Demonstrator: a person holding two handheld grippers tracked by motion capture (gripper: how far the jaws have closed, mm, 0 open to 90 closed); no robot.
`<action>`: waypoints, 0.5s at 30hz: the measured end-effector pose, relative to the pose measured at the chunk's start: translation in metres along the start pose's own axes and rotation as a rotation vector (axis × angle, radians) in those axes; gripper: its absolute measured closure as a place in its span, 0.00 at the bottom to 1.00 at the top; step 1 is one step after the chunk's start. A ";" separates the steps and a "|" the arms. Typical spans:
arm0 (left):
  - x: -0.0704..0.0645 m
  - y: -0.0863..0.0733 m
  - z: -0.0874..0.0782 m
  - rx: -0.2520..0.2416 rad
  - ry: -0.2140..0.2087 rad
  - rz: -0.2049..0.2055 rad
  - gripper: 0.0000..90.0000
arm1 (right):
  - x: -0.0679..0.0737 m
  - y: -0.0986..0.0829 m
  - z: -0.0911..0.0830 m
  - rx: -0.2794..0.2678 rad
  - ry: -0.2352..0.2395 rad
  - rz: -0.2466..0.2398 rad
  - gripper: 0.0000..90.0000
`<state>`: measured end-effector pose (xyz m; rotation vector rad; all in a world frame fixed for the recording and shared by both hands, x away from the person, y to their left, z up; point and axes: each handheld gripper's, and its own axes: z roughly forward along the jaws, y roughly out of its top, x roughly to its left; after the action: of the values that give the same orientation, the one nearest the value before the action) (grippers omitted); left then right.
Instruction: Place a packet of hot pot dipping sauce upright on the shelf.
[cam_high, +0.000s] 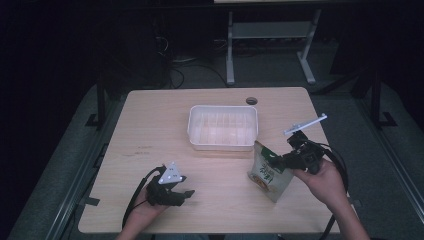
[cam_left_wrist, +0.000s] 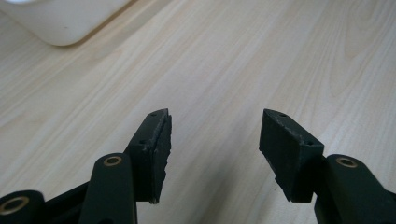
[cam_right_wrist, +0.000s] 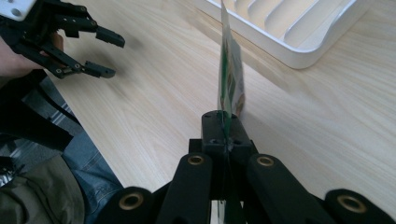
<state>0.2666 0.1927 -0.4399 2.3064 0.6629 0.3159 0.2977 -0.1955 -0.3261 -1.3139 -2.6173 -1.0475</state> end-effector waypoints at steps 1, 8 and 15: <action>0.000 0.000 0.000 0.000 0.000 0.000 0.46 | 0.000 0.000 0.000 0.000 0.000 0.000 1.00; 0.001 0.000 -0.001 -0.002 0.030 -0.006 0.42 | -0.002 0.017 -0.013 -0.032 -0.002 0.021 1.00; 0.003 -0.001 -0.003 -0.011 0.041 -0.010 0.40 | 0.001 0.035 -0.019 -0.052 -0.005 0.024 1.00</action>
<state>0.2679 0.1969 -0.4382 2.2903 0.6914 0.3624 0.3168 -0.1914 -0.2917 -1.3560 -2.5885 -1.1172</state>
